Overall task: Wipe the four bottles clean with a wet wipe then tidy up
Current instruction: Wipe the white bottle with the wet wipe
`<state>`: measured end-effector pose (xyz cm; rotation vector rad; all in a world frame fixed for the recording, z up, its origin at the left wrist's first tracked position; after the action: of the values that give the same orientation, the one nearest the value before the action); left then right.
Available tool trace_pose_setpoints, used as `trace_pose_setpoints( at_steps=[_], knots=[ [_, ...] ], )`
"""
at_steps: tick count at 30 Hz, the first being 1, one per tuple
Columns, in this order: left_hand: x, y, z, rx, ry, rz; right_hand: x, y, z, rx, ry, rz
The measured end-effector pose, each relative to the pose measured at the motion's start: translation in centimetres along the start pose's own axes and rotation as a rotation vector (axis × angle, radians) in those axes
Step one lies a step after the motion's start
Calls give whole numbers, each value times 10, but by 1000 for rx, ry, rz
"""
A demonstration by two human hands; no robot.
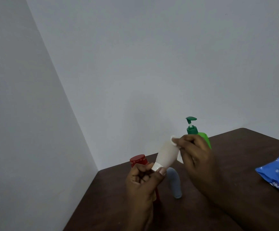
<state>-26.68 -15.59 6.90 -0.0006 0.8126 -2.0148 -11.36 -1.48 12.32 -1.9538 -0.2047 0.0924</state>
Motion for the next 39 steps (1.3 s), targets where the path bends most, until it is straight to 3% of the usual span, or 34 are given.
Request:
trace_pose_setpoints(
  at_steps=[6,13,16,21,24,28,34,39],
  knots=[
    [-3,2,2,14,-89,-31,3,0,-2,-1,32,16],
    [-5,-1,7,-11,-87,-87,-40,27,-38,268,-78,-438],
    [-5,-1,6,11,-95,-91,-34,22,-34,249,-21,-355],
    [-7,0,6,-12,-172,-87,-3,-1,-8,34,61,-36],
    [-6,1,5,5,-126,-75,6,-5,-1,-33,26,35],
    [-2,1,-1,85,113,33,-6,2,-12,29,2,-53],
    [-6,-1,-7,243,366,19,-37,27,-38,138,-196,-436],
    [-12,1,-12,313,391,-77,-25,21,-39,138,-164,-292]
  ],
)
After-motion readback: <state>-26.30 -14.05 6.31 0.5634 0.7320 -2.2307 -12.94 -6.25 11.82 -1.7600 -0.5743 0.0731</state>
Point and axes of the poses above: each hand's wrist, its own y-axis away from the middle knuckle, its own x-axis out of the back of the hand, z = x × y, the point moved 9 cm from there along -y, towards the middle knuckle, and after that the axes turned 6 degrees about -x, right-handed, at the moved point
